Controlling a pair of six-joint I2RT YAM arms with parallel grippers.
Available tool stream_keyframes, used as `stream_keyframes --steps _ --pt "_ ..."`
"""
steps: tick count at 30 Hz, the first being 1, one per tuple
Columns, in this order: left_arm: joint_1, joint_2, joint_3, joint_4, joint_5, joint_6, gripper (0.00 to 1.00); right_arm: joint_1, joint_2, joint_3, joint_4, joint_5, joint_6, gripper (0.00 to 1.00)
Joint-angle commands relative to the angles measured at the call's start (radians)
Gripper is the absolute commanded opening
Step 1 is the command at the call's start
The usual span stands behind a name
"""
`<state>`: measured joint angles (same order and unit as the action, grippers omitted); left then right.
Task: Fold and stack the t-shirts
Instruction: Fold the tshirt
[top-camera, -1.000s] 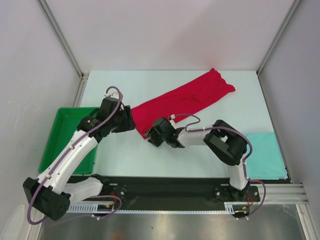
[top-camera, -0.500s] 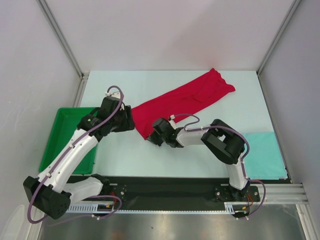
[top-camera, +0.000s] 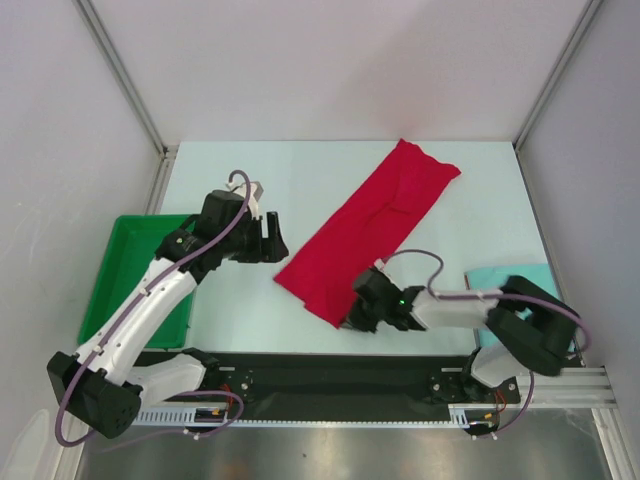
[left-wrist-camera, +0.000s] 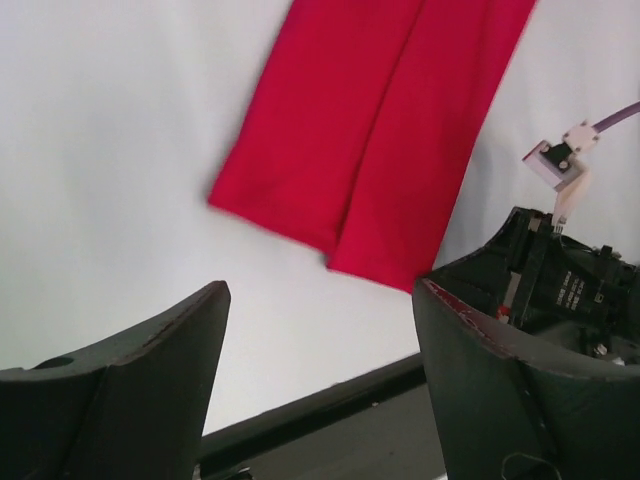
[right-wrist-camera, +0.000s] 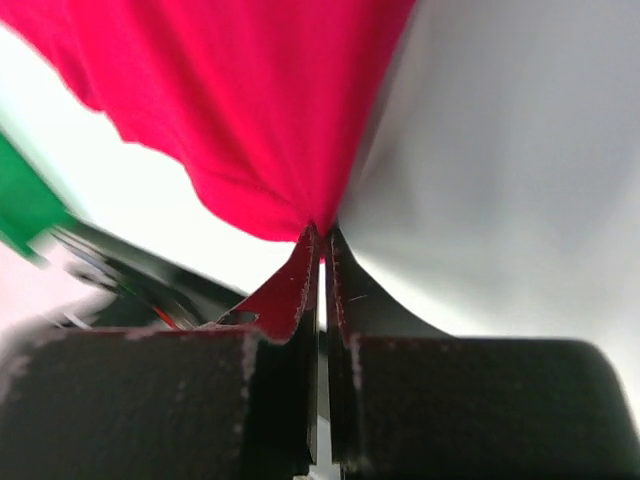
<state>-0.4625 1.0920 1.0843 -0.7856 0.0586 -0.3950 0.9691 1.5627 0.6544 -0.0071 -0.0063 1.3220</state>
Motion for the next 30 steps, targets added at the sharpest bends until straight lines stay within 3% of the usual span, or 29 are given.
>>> stream_keyframes --steps 1,4,6,8,11,14,20,26,30 --pt "-0.004 0.029 -0.032 0.121 0.229 0.050 0.80 0.023 -0.186 -0.142 -0.218 -0.043 -0.082 0.00" --pt "-0.004 0.074 -0.076 0.161 0.276 0.056 0.81 0.020 -0.412 -0.223 -0.400 -0.015 -0.142 0.07" --pt "-0.004 0.126 -0.099 0.187 0.300 0.067 0.78 0.019 -0.560 -0.234 -0.474 0.006 -0.182 0.22" --pt "-0.005 0.185 -0.132 0.200 0.339 0.059 0.76 0.007 -0.633 -0.237 -0.553 0.006 -0.196 0.41" --pt "-0.011 0.227 -0.199 0.244 0.371 0.054 0.74 -0.078 -0.745 -0.233 -0.608 -0.026 -0.240 0.57" --pt "-0.016 0.279 -0.273 0.295 0.380 0.056 0.75 -0.197 -0.785 -0.199 -0.616 -0.069 -0.329 0.66" --pt "-0.016 0.348 -0.327 0.339 0.339 0.068 0.75 -0.542 -0.664 -0.092 -0.573 -0.220 -0.535 0.72" --pt "-0.018 0.431 -0.323 0.371 0.343 0.050 0.69 -0.872 -0.430 0.043 -0.459 -0.359 -0.641 0.64" --pt "-0.018 0.465 -0.342 0.394 0.340 0.032 0.52 -0.987 -0.216 0.198 -0.327 -0.402 -0.687 0.61"
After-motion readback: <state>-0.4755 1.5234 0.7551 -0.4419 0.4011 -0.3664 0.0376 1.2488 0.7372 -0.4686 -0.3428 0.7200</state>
